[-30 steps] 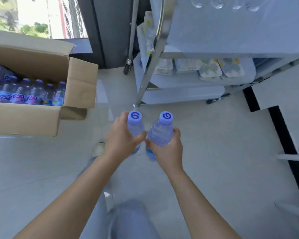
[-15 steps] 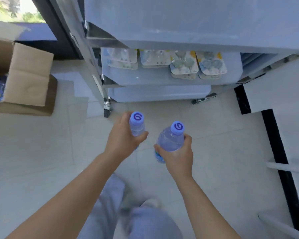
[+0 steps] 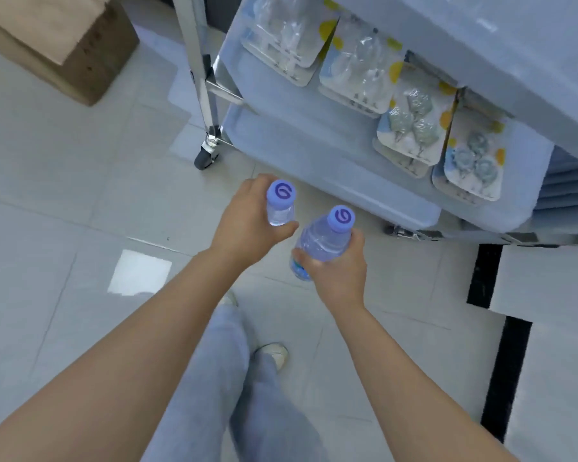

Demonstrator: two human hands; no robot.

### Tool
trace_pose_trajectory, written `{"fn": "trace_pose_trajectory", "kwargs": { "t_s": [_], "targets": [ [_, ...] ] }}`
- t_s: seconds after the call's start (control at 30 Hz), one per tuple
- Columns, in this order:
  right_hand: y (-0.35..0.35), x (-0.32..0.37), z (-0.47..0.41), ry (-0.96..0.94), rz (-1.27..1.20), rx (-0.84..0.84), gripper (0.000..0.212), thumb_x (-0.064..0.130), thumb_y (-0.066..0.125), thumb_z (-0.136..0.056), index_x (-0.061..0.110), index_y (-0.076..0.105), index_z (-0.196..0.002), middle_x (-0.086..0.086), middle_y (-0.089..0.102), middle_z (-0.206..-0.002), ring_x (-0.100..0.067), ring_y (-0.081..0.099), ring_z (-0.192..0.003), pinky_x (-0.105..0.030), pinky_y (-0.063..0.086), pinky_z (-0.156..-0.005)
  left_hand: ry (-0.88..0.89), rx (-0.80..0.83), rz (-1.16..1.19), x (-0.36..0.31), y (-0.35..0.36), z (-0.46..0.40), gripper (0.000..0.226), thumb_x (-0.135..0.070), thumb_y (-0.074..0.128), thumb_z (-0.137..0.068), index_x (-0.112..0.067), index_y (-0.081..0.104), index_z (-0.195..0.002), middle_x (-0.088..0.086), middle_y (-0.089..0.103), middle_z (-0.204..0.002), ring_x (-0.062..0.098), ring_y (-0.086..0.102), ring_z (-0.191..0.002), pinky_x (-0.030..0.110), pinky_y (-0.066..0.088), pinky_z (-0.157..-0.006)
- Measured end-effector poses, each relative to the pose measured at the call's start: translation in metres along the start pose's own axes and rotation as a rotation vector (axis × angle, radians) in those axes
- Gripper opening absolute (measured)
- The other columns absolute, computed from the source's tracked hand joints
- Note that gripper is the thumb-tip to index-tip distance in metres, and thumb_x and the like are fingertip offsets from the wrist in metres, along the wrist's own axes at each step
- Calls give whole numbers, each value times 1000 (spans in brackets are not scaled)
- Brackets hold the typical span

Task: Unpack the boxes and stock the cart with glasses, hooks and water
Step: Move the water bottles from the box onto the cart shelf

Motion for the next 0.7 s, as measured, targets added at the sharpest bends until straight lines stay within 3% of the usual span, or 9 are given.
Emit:
{"fn": "trace_pose_trajectory", "kwargs": {
  "t_s": [0.1, 0.17, 0.3, 0.43, 0.6, 0.7],
  "targets": [
    [18, -2, -37, -54, 74, 45, 59, 22, 84, -63, 26, 44, -106, 23, 54, -86, 16, 52, -70, -10, 38, -60, -7, -62, 70, 21, 12, -28, 42, -15, 78, -68, -24, 48, -97, -5, 51, -94, 21, 53, -94, 24, 39, -74],
    [34, -8, -66, -98, 100, 71, 55, 21, 84, -63, 33, 42, -96, 22, 55, -84, 14, 53, -70, -13, 39, -60, 36, -105, 130, 40, 23, -49, 44, -17, 79, -68, -25, 44, -93, -7, 48, -90, 19, 52, -89, 23, 38, -72],
    [65, -26, -119, -192, 143, 108, 55, 23, 84, -61, 28, 45, -100, 14, 60, -91, -5, 60, -79, -23, 47, -71, 85, -179, 179, 75, 42, -81, 42, -20, 79, -70, -23, 45, -94, -10, 47, -90, 13, 48, -85, 24, 38, -71],
    [80, -39, -176, -323, 148, 116, 51, 16, 83, -65, 32, 44, -92, 19, 56, -82, 9, 56, -69, -10, 41, -61, 109, -185, 134, 100, 62, -121, 46, -27, 78, -71, -23, 47, -105, -7, 50, -103, 12, 49, -93, 23, 37, -73],
    [90, -32, -247, -476, 126, 104, 42, 21, 81, -64, 13, 58, -99, 9, 63, -80, 1, 58, -65, -9, 42, -56, 177, -256, 12, 103, 72, -178, 54, -33, 76, -72, -14, 49, -114, 2, 53, -109, 19, 52, -95, 28, 38, -72],
    [90, -23, -273, -553, 124, 34, 39, 15, 80, -67, 31, 51, -88, 17, 58, -79, 16, 55, -70, -1, 38, -62, 236, -311, -17, 101, 78, -199, 55, -33, 77, -70, -14, 49, -114, 3, 53, -109, 21, 54, -96, 30, 42, -74]
  ]
}}
Point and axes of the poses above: each hand's wrist, its own z-axis away from the middle knuckle, its own y-axis out of the palm, x = y × z, the point moved 4 cm from there along -z, towards the middle knuckle
